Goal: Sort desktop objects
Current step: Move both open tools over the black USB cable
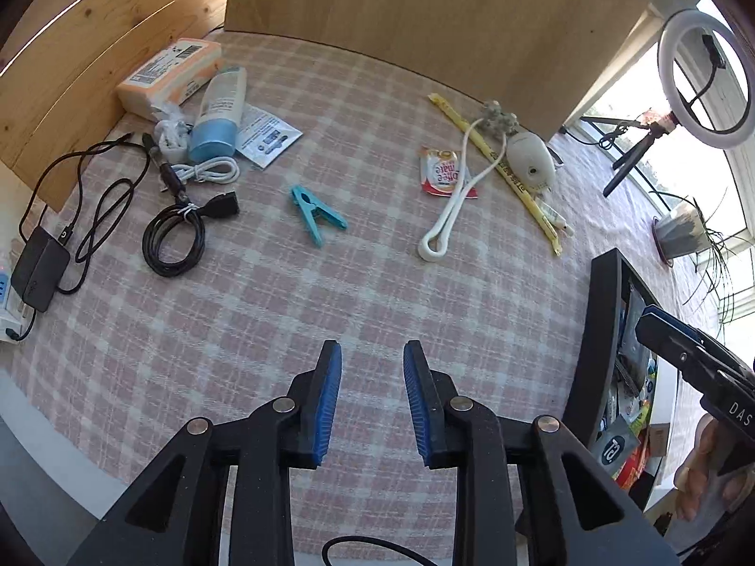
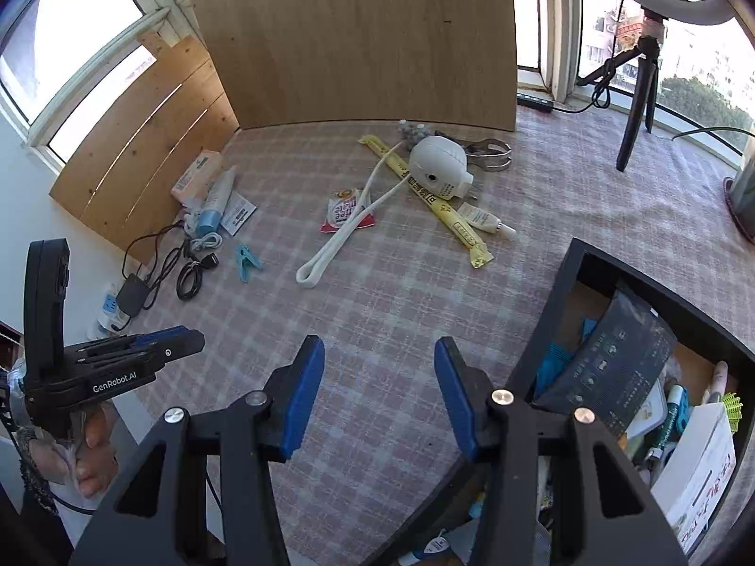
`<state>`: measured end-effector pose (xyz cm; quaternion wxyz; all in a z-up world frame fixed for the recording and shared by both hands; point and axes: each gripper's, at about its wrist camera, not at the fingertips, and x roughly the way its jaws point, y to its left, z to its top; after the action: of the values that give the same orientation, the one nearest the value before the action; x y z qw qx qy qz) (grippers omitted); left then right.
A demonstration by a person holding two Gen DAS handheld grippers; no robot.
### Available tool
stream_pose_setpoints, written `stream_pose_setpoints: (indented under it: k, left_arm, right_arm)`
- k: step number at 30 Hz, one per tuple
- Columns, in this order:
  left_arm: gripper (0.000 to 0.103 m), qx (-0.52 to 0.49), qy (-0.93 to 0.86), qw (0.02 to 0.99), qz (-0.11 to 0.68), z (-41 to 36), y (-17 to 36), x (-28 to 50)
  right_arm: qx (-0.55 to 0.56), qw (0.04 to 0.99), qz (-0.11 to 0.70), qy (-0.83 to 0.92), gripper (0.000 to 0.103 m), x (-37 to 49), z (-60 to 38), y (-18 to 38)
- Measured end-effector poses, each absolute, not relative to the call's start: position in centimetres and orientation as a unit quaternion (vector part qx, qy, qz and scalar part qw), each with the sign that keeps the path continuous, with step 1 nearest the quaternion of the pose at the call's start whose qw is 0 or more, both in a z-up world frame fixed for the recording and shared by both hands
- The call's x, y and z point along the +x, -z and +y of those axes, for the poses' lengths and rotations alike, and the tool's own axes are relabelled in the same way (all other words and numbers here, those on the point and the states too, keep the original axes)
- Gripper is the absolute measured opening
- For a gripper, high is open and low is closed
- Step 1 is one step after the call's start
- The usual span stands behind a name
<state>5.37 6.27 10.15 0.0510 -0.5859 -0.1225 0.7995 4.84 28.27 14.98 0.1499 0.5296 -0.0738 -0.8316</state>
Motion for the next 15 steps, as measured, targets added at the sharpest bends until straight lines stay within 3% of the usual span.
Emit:
stream_pose_setpoints:
  k: [9,15]
  left_arm:
    - [0.035,-0.567,-0.794,-0.026,-0.216,-4.6,-6.6,4.7]
    - [0.035,-0.567,-0.781,-0.038,-0.259,-7.4,-3.7,4.0]
  right_arm:
    - [0.569,0.255,-0.073,0.778,0.048,-1.6,16.3,-12.2]
    - [0.584,0.304,-0.018,0.752,0.048,-5.4,8.1,-10.1]
